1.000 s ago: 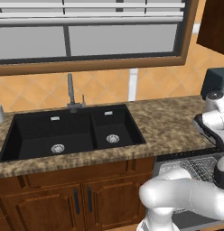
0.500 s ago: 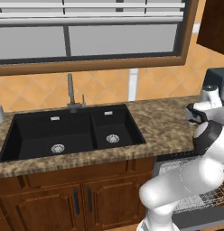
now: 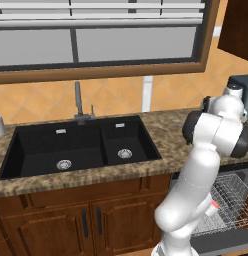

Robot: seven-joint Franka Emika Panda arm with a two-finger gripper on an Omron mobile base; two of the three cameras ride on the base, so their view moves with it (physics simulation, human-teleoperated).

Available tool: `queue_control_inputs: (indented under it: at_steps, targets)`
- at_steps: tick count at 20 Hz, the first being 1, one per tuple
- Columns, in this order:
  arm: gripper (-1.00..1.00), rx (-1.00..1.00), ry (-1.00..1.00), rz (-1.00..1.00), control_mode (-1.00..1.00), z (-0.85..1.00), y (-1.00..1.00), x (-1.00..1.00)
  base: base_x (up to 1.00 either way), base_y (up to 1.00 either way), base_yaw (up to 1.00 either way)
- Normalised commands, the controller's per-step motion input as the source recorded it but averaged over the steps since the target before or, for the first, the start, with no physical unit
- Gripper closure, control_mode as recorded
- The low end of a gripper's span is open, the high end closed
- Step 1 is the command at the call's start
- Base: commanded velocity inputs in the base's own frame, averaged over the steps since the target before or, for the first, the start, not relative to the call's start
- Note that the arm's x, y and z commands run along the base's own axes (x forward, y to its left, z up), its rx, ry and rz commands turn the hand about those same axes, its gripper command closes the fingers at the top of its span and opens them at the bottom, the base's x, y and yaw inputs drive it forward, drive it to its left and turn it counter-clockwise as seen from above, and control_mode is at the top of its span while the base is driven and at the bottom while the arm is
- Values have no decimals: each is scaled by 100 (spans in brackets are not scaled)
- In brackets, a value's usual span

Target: Pick up the cup and bowl from the counter, place them in the dishwasher, and close the dishwasher door.

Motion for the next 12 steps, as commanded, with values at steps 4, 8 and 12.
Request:
queue_control_inputs:
  at_steps: [4,8,12]
  targets:
    - [-100,0,0,0,-100,-23,-5,13,0,0,0]
    - [-100,0,1,0,-100,-46,0,23,0,0,0]
    - [-100,0,0,0,-100,-38,-3,26,0,0,0]
